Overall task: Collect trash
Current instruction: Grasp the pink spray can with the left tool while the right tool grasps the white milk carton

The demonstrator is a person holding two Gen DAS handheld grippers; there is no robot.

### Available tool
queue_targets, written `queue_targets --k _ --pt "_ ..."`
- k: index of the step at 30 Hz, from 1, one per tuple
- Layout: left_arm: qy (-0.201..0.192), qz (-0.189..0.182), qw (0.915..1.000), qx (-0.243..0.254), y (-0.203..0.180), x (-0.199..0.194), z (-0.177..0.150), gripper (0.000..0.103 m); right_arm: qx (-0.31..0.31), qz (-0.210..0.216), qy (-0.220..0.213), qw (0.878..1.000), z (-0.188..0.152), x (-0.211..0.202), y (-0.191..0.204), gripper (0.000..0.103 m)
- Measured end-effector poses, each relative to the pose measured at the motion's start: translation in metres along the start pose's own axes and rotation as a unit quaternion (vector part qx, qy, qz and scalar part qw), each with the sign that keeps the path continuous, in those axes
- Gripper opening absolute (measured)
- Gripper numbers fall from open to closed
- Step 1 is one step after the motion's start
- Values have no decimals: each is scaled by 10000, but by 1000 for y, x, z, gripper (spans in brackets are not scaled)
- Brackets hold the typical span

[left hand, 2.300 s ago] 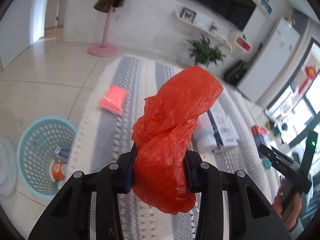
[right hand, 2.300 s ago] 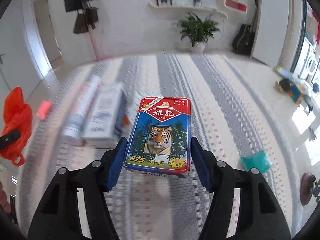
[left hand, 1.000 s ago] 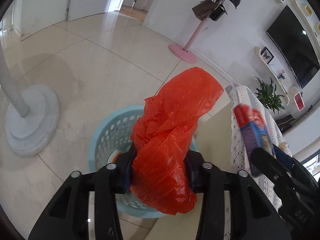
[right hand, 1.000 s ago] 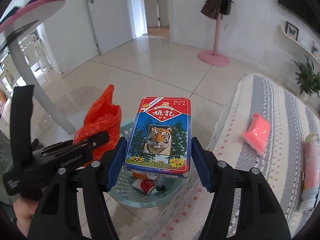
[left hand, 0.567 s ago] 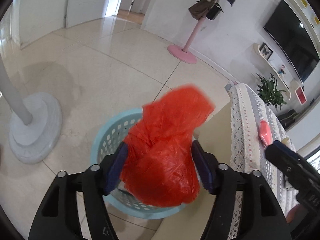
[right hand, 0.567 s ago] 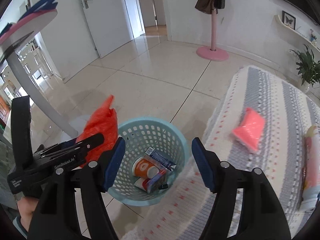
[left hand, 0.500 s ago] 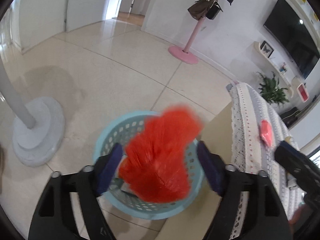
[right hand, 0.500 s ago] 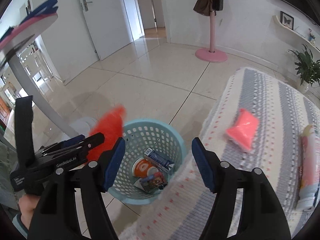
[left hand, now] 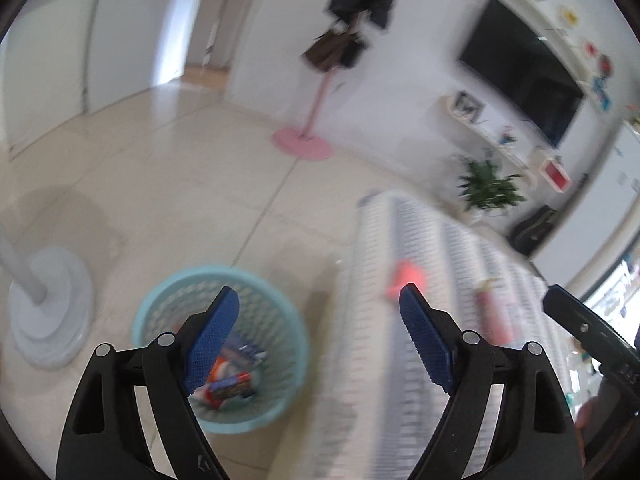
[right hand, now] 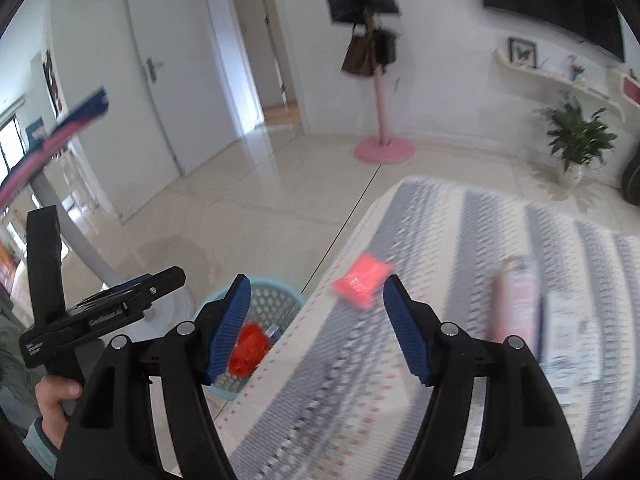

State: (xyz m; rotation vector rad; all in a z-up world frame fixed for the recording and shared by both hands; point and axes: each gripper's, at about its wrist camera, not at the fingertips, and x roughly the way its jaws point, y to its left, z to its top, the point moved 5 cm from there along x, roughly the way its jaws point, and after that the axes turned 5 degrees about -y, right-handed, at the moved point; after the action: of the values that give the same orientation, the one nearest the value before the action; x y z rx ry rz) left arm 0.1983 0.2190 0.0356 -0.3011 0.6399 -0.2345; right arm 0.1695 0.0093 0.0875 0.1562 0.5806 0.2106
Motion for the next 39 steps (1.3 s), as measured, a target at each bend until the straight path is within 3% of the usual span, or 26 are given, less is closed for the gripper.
queue_targets --k 5,9,13,15,18,24,29,36,39 --pt "-303 -323 9975 554 -83 -19 10 80 -20 -457 -501 9977 20 -55 -53 65" --pt "-264 -781 9925 901 -144 -19 1 80 73 -754 -642 9951 22 -82 -95 65" --pt "43 -1038 9860 1305 -190 3 -26 79 274 -1027 -613 9924 1 -99 -145 58" --pt "365 -1155 9824 1424 -211 25 -48 79 481 -1120 -531 9911 -17 -103 -171 52" --pt "903 -1636 9722 1412 -233 58 -81 79 548 -1359 -385 9885 -41 -101 -196 42" --pt "1373 -1484 9696 1381 -253 119 -118 77 628 -1458 -156 9872 -73 -86 -219 41" --pt "1606 -1171 9726 1206 -260 165 -132 64 606 -1411 -32 9881 -84 -72 -220 41" --pt "1836 -1102 9699 1163 -256 185 -144 57 697 -1341 37 9885 -92 -63 -225 41" --pt "1921 -1234 9688 967 -253 188 -147 46 737 -1353 38 9881 -93 -62 -227 41"
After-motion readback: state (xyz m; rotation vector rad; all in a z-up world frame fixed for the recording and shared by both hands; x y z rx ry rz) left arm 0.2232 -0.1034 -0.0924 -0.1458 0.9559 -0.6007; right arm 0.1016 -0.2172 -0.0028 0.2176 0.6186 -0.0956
